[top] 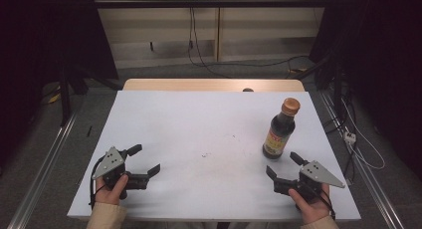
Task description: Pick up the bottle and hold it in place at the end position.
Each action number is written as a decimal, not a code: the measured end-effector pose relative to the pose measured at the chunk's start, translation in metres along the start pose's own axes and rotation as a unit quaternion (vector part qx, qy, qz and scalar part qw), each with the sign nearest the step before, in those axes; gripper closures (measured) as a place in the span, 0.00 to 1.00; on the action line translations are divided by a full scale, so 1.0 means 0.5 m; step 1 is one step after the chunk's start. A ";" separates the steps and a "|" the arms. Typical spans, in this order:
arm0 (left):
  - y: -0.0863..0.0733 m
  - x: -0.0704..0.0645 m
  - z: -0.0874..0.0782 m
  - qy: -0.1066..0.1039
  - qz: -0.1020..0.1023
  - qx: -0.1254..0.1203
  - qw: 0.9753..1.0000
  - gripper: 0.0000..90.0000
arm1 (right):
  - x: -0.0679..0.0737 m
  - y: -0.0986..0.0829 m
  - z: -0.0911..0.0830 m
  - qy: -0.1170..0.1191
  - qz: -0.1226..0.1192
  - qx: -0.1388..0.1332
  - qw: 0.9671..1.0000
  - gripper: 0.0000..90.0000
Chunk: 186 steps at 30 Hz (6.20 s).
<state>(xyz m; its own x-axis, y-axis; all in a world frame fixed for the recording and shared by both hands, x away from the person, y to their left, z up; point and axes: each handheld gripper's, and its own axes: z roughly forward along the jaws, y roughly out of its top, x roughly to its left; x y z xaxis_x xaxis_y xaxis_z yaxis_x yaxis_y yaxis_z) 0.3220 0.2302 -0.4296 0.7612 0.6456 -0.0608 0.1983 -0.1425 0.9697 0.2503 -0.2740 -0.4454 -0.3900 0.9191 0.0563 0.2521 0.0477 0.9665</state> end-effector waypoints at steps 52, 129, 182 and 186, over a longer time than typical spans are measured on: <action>-0.003 -0.001 0.009 -0.009 0.001 0.005 1.000 0.04 | -0.056 0.094 0.113 -0.062 0.001 -0.002 0.998 0.21; -0.002 -0.004 0.007 -0.022 -0.001 -0.008 1.000 0.04 | 0.024 0.162 0.220 0.038 -0.031 -0.003 0.999 0.34; -0.002 -0.002 0.003 -0.025 -0.001 -0.012 1.000 0.04 | 0.123 0.185 0.394 0.089 -0.040 0.001 0.995 0.34; -0.002 -0.002 0.003 -0.025 -0.001 -0.012 1.000 0.04 | 0.126 0.184 0.399 0.088 -0.039 0.002 0.995 0.34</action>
<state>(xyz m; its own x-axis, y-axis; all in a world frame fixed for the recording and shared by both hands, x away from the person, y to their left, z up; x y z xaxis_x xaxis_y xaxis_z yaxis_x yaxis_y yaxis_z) 0.3218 0.2284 -0.4307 0.7904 0.6082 -0.0735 0.1848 -0.1222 0.9751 0.4258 -0.1335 -0.4028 -0.5579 0.8296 0.0244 0.2189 0.1188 0.9685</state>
